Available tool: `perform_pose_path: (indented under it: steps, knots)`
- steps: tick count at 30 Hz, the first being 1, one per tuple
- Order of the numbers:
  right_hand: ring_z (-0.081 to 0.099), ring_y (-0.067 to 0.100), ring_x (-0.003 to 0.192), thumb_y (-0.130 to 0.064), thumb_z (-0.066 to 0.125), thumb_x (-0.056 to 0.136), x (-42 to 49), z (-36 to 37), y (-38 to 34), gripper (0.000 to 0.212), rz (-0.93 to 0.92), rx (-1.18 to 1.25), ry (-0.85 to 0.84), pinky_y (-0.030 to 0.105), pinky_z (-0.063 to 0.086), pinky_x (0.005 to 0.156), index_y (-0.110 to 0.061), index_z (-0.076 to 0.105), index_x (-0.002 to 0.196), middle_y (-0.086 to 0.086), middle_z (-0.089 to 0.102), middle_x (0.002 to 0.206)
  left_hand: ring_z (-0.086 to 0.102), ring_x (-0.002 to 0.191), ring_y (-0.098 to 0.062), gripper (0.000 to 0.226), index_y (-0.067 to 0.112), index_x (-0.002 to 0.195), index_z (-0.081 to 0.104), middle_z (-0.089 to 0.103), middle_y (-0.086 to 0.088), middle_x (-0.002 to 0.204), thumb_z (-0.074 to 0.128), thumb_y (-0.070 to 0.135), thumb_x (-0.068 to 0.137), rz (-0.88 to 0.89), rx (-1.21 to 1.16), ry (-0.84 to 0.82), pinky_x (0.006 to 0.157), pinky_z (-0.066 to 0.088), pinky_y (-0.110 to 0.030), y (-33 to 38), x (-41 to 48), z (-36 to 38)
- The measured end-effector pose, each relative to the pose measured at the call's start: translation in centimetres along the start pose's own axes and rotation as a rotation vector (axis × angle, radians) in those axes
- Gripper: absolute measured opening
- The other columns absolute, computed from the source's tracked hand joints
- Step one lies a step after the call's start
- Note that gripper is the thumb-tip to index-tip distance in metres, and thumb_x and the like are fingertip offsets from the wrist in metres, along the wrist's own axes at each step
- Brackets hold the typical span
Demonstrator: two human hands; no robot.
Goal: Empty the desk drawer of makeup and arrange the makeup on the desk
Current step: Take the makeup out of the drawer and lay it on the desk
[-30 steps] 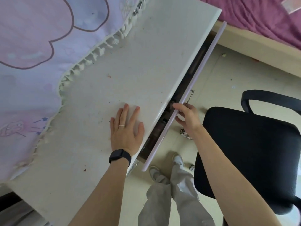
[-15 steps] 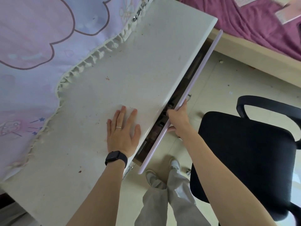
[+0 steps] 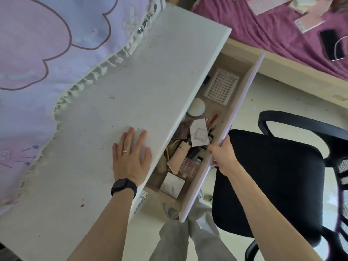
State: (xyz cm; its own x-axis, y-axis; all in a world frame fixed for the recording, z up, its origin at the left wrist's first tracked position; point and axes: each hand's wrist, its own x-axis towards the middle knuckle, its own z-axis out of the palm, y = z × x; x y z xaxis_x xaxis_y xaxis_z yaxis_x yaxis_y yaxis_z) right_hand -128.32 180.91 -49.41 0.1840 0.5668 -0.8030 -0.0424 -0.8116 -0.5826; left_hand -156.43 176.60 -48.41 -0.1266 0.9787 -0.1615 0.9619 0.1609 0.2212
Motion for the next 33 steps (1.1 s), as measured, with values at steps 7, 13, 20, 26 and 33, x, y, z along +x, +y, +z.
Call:
perform_pose_path:
  steps: [7,13,20,26,33]
  knots:
    - [0.069,0.029,0.097,-0.001,0.060,0.091,-0.2,-0.6,1.3,0.065,-0.012,0.036,0.021,0.058,0.062,0.071,-0.033,0.037,0.143,0.002,0.067,0.105,0.013,0.152,-0.023,0.059,0.038,0.154,0.030,0.016,0.004,0.166,0.028,0.050,0.096,-0.007,-0.020,0.001,0.124,0.009,-0.049,0.3,-0.1,-0.2]
    - [0.070,0.025,0.096,0.003,0.061,0.091,-0.2,-1.5,2.3,0.058,-0.012,0.122,-0.005,0.046,0.064,0.064,-0.032,0.041,0.133,0.002,0.067,0.111,0.012,0.152,-0.022,0.058,0.040,0.153,0.030,0.015,0.005,0.166,0.026,0.051,0.097,-0.004,-0.017,0.005,0.124,0.009,-0.049,0.4,0.0,-0.1]
    - [0.067,0.031,0.106,0.007,0.061,0.090,1.1,-2.7,3.8,0.056,0.011,0.185,-0.068,0.048,0.062,0.074,-0.027,0.046,0.131,0.010,0.065,0.119,0.012,0.152,-0.020,0.057,0.039,0.153,0.032,0.016,0.006,0.165,0.029,0.049,0.097,-0.004,-0.027,0.029,0.124,0.008,-0.048,0.3,-0.1,0.2]
    - [0.068,0.027,0.102,0.006,0.061,0.088,1.8,-2.3,3.9,0.062,-0.035,0.120,-0.062,0.038,0.062,0.063,-0.025,0.041,0.138,0.007,0.064,0.117,0.015,0.151,-0.022,0.056,0.039,0.153,0.031,0.017,0.005,0.165,0.029,0.049,0.098,0.014,-0.001,0.059,0.123,0.011,-0.050,-0.1,0.0,0.9]
    - [0.067,0.027,0.104,0.007,0.064,0.088,2.4,-2.2,3.9,0.053,-0.020,0.168,-0.100,0.037,0.061,0.066,-0.032,0.049,0.121,0.007,0.066,0.116,0.017,0.150,-0.023,0.055,0.038,0.151,0.036,0.019,0.005,0.164,0.033,0.047,0.097,0.020,0.004,0.082,0.122,0.013,-0.051,-0.1,0.2,1.0]
